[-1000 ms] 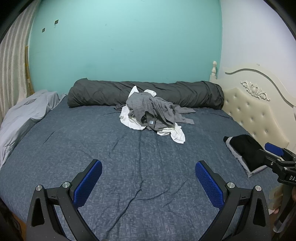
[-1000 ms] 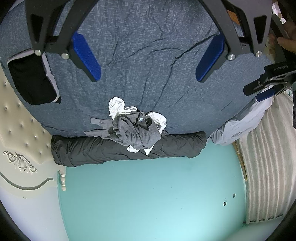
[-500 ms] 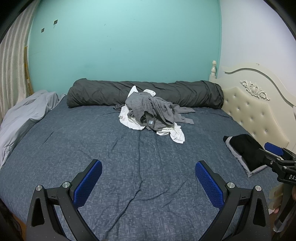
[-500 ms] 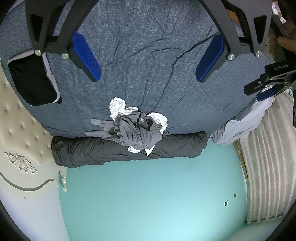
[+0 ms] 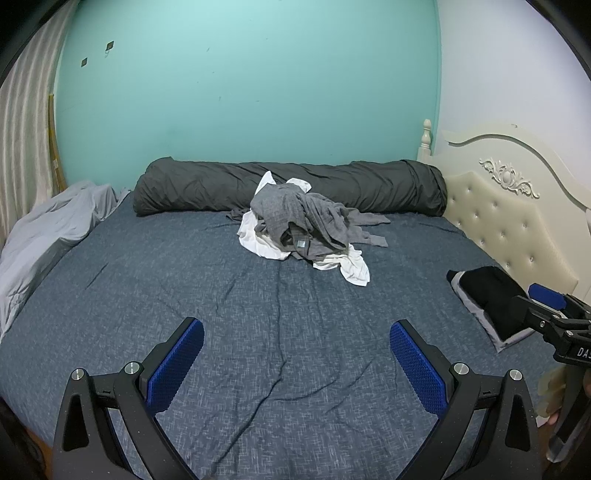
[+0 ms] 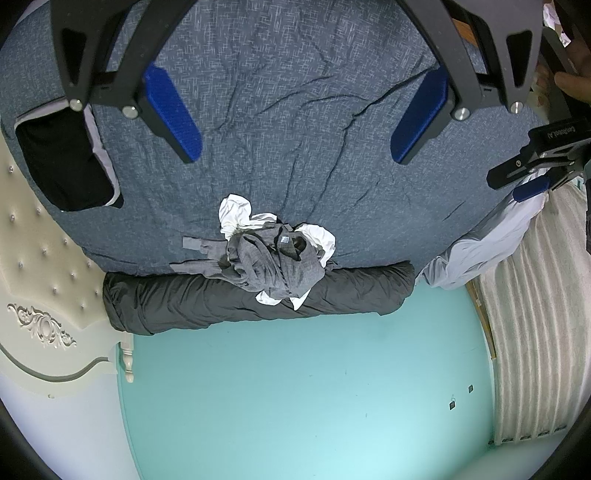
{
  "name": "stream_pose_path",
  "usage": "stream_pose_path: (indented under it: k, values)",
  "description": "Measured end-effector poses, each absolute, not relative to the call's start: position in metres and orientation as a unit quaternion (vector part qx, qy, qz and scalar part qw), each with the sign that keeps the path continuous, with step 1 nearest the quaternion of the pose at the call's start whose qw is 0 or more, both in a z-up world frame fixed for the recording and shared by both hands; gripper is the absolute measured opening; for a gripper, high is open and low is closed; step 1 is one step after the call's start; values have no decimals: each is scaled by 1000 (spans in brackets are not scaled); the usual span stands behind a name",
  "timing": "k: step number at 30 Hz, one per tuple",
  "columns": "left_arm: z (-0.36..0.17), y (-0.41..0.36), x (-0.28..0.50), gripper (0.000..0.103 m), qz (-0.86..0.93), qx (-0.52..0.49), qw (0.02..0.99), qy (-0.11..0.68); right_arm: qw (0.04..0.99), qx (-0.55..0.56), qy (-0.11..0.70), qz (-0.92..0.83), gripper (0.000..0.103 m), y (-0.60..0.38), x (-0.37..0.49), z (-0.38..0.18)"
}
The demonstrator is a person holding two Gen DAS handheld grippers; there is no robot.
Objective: Fold clothes
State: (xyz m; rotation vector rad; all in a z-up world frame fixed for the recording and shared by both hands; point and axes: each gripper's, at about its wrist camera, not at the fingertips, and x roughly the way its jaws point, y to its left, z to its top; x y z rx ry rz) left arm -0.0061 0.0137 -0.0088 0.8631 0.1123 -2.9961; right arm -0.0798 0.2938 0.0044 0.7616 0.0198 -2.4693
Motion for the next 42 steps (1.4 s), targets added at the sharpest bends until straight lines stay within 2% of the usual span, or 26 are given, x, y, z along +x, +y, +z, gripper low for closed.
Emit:
stream_pose_path:
  k: [17,32,42]
  values:
    - [-31,7,-29,103,-957,283,33,51,270,307,-2,-913,103,296,-102,-17]
    - [-140,-18,-129,103,-941,322,75,75,250,361,18,-898,103,272,-194,-105]
    - [-210,-52,-200,103,-929,340,88,115,253,371,42,-893,103,229,-301,-155]
